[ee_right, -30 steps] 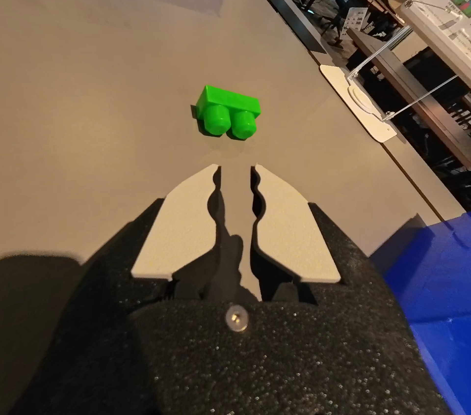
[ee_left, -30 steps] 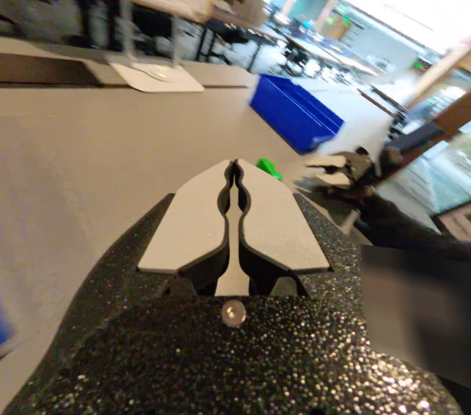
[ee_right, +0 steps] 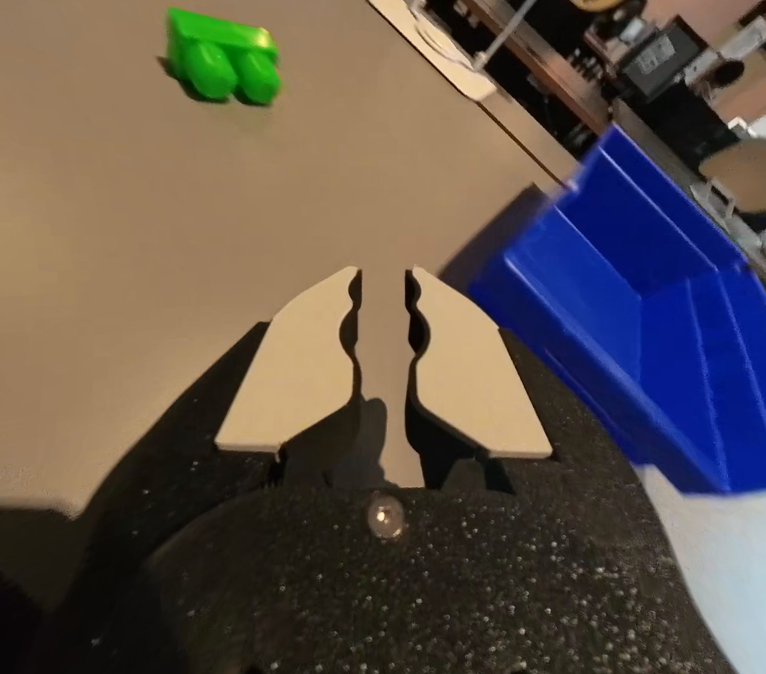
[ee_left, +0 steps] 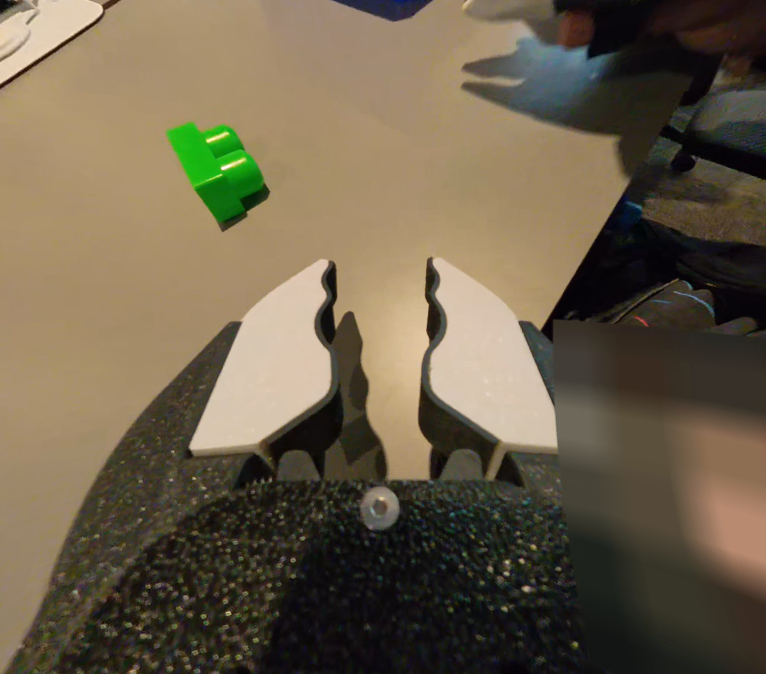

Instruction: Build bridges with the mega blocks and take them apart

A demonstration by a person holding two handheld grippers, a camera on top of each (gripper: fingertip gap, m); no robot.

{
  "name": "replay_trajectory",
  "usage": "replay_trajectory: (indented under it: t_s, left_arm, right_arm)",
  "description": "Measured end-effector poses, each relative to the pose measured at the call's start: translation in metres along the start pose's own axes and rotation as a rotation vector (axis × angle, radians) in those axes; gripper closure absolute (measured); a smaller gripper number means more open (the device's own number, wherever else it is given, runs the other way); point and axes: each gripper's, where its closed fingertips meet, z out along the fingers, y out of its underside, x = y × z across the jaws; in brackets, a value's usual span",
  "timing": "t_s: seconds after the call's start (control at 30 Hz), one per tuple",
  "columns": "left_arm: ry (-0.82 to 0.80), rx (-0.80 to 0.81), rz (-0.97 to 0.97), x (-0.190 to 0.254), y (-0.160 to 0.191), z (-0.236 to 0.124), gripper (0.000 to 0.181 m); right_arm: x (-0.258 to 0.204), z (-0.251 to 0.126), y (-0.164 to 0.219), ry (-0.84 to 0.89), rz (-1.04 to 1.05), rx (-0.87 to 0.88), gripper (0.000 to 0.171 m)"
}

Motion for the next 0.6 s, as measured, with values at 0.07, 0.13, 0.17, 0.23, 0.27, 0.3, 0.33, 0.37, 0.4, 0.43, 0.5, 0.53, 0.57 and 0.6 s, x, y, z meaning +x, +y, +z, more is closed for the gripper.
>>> replay_trajectory:
  t_s: [0.07,0.13,0.17,0.23,0.27,0.3,0.33,0.37,0.4,0.43,0.5,0.53,0.57,0.6]
  left_arm:
    - [0.013,-0.027,0.008,0.002,0.002,0.003,0.143]
    - [0.041,-0.044,0.009,0.005,0.002,0.008,0.144]
    - [0.057,-0.049,0.009,0.007,0.001,0.010,0.144]
    - [0.081,-0.058,0.013,0.012,-0.001,0.014,0.145]
    - [0.089,-0.064,0.021,0.014,-0.001,0.015,0.145]
    - [0.093,-0.070,0.029,0.016,-0.001,0.017,0.145]
    - [0.097,-0.073,0.036,0.017,-0.001,0.017,0.145]
    - [0.099,-0.076,0.043,0.019,-0.002,0.018,0.145]
    - [0.102,-0.076,0.050,0.020,-0.002,0.019,0.145]
    - [0.108,-0.073,0.056,0.022,-0.003,0.019,0.145]
    - [0.114,-0.070,0.071,0.026,-0.005,0.021,0.146]
    - [0.117,-0.072,0.079,0.029,-0.006,0.023,0.146]
    - [0.122,-0.076,0.088,0.031,-0.006,0.024,0.146]
    - [0.129,-0.080,0.096,0.033,-0.007,0.026,0.146]
  right_arm:
    - [0.021,-0.022,0.015,0.022,0.058,0.016,0.151]
    - [0.035,-0.045,0.023,0.028,0.114,0.067,0.152]
    - [0.039,-0.056,0.030,0.023,0.145,0.079,0.152]
    - [0.050,-0.079,0.038,0.028,0.221,0.142,0.153]
    - [0.057,-0.090,0.046,0.039,0.242,0.146,0.154]
    - [0.067,-0.100,0.059,0.063,0.249,0.141,0.153]
    - [0.077,-0.109,0.073,0.083,0.261,0.135,0.153]
    - [0.084,-0.116,0.088,0.075,0.300,0.124,0.152]
    - [0.087,-0.123,0.103,0.038,0.356,0.114,0.150]
    - [0.089,-0.130,0.115,-0.001,0.412,0.113,0.147]
    - [0.095,-0.144,0.139,-0.023,0.495,0.127,0.147]
    - [0.104,-0.154,0.145,0.010,0.525,0.170,0.151]
    - [0.112,-0.163,0.152,0.034,0.571,0.193,0.151]
    - [0.119,-0.170,0.160,0.045,0.618,0.206,0.151]
